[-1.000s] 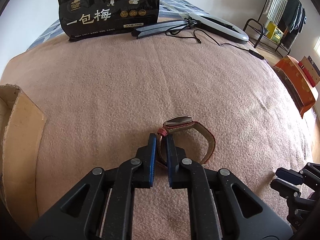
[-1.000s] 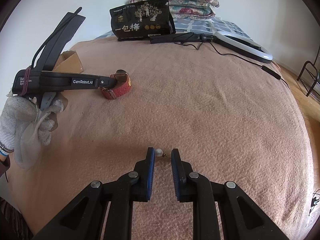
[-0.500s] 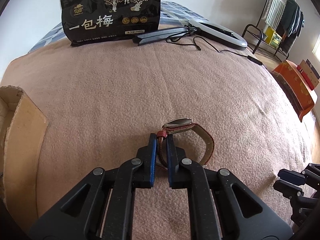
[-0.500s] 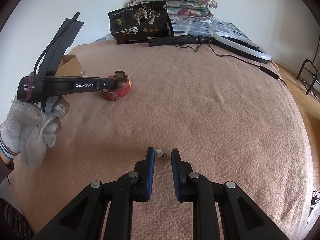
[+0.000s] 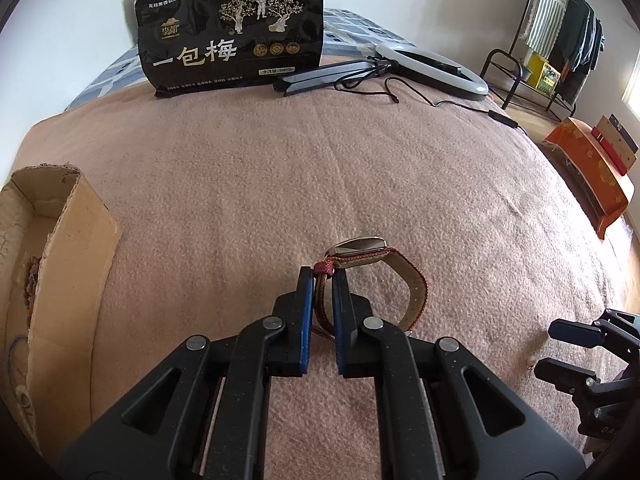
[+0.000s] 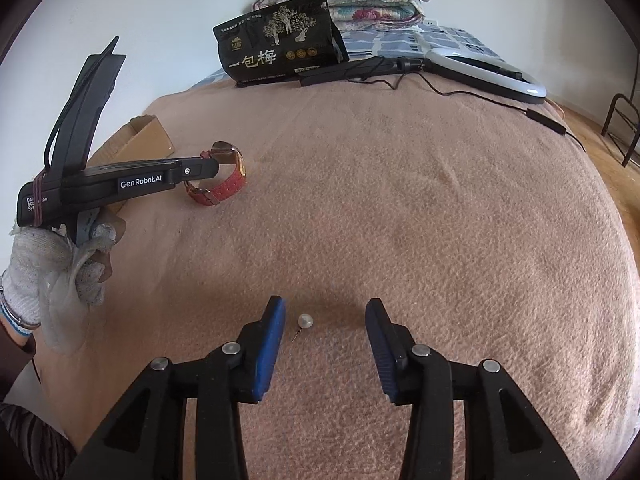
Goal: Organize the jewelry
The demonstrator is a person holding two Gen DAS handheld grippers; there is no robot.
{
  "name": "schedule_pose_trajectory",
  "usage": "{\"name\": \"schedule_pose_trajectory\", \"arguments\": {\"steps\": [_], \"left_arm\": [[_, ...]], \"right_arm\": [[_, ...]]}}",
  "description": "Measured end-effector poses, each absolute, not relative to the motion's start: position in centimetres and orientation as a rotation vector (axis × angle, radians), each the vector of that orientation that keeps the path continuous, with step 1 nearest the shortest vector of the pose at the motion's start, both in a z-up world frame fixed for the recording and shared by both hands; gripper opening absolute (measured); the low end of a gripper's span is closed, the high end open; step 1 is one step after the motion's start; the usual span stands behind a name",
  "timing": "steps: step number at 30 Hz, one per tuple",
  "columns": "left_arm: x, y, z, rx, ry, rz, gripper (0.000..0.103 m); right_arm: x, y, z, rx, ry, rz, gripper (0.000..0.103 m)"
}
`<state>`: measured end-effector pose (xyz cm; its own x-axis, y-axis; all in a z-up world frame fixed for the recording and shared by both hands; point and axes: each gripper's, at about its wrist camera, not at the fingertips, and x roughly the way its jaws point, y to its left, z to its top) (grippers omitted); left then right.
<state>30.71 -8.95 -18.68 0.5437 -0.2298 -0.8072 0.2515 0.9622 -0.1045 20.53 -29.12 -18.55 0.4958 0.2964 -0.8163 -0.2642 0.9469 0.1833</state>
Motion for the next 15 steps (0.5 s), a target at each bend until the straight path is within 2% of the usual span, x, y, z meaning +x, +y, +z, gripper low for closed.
{"name": "schedule_pose_trajectory", "arguments": {"steps": [3, 5, 10, 15], "left_arm": [[30.4, -8.9, -18.6, 0.035, 0.947, -0.284, 0.007], [30.2, -8.9, -18.6, 0.038, 0.946, -0.284, 0.007], [29.5, -8.8, -18.4, 0.05, 0.942, -0.285, 0.007], [28.6, -8.4, -17.2, 0.043, 0.92, -0.288, 0.007]], "right_arm": [[20.4, -28.7, -18.8, 0.025, 1.006, 0.362, 0.043], [20.3, -27.9, -19.1, -0.019, 1.012, 0.369, 0.035], [20.1, -25.8, -19.6, -0.139, 1.021, 0.362, 0.007], [20.0, -26.1, -19.0, -0.118, 1.014, 0.352, 0.006]]}}
